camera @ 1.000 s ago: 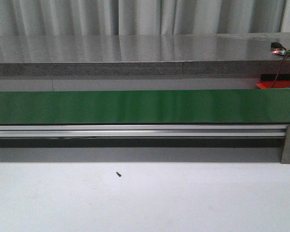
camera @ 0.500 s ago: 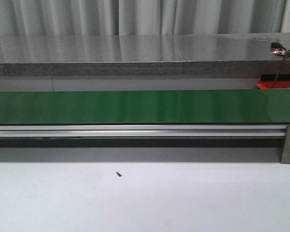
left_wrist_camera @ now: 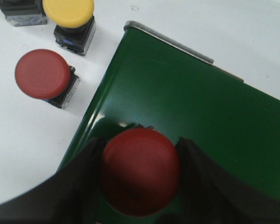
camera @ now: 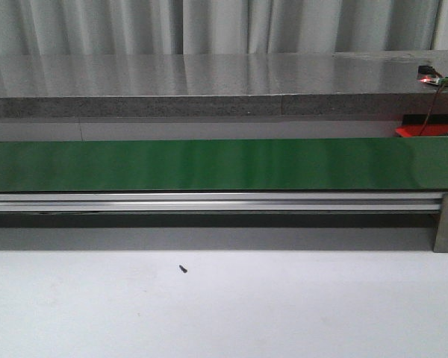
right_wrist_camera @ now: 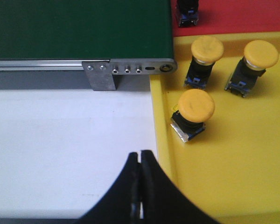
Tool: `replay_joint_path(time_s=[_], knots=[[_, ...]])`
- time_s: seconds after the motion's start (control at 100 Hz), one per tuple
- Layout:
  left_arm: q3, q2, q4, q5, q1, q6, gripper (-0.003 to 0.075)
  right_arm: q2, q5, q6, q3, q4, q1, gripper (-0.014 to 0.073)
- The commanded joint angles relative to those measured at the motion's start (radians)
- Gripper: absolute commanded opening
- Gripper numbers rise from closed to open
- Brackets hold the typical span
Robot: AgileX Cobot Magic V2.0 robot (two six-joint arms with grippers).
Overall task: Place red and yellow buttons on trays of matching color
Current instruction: 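Lower the red button onto the belt and open the left gripper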
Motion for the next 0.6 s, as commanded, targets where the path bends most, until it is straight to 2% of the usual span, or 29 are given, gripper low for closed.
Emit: replay_joint_path(time_s=[0.0,0.1,0.25,0.32,0.59], knots=[[-0.015,-0.052,-0.018,-0.053,-0.006,0.007,0.0151,0.002,-0.058,-0.003,-0.026,-0.009,0.003,-0.0067],[-0.015,-0.052,-0.026,-0.052,-0.006,0.014,0.0227,0.002,-0.058,-0.003,-0.026,-0.009,0.003,-0.0067],[-0.015,-0.052,-0.082,-0.049,-0.006,0.062,0.0494,0.002,-0.058,-0.003,-0.026,-0.009,0.003,-0.0067],[-0.015,-0.052,-0.091,-0.051,-0.006,0.062,0.0575,0.002,-0.058,-0.003,-0.026,-0.009,0.003,-0.0067],[-0.017,-0.088,-0.098,-0.054,-0.002,0.062,0.0587,0.002,-0.058,-0.003,-0.026,-0.009,0.003,-0.0067]])
